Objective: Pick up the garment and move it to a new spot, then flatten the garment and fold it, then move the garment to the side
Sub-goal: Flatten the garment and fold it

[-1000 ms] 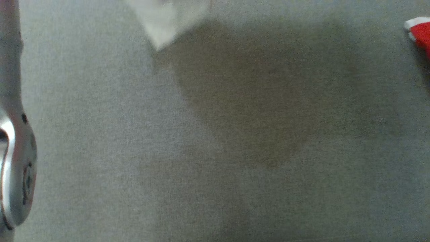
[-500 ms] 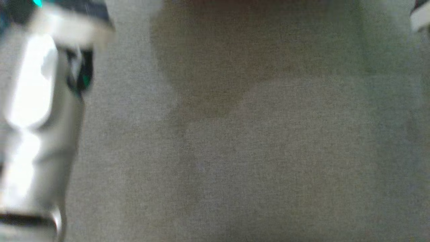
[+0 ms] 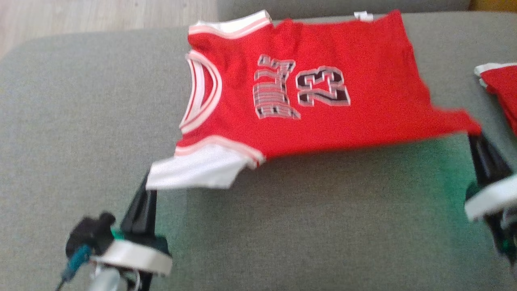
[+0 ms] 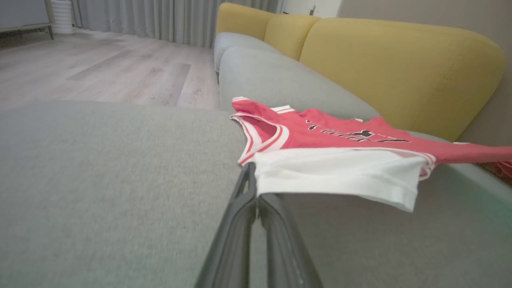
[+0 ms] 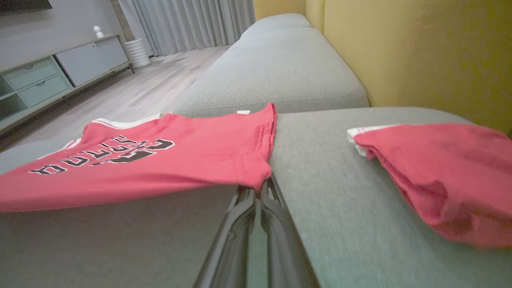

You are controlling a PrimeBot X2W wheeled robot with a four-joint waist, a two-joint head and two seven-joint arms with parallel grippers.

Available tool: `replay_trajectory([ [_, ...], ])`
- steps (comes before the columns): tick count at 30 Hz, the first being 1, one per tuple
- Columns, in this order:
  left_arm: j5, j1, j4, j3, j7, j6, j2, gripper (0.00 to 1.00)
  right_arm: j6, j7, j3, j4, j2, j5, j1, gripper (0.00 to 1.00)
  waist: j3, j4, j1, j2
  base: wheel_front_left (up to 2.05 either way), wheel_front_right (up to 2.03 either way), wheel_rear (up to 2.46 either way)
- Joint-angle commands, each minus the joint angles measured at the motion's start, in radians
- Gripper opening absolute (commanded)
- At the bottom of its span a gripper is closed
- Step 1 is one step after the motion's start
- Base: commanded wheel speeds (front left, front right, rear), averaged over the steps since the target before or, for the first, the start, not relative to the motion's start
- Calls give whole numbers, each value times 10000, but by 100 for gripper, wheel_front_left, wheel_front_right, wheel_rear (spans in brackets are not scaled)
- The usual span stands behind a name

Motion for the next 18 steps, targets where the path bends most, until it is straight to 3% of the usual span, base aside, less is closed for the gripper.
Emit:
replay_trajectory([
  [1, -93, -42, -381, 386, 12, 152, 279, 0, 33, -136, -127, -323, -406, 60, 270, 0, -243, -27, 4, -1, 0, 0, 0],
  [9, -583, 2481, -1613, 364, 640, 763, 364, 0, 33, -2, -1080, -1536, -399, -89, 3049, 0, -671, -111, 4, -1, 0, 0, 0],
  [18, -966, 2632, -2659, 368, 1365, 1032, 323, 0, 33, 882, -2199, -2650, 225, -222, 3986, 0, -602, -148, 4, -1, 0, 0, 0],
])
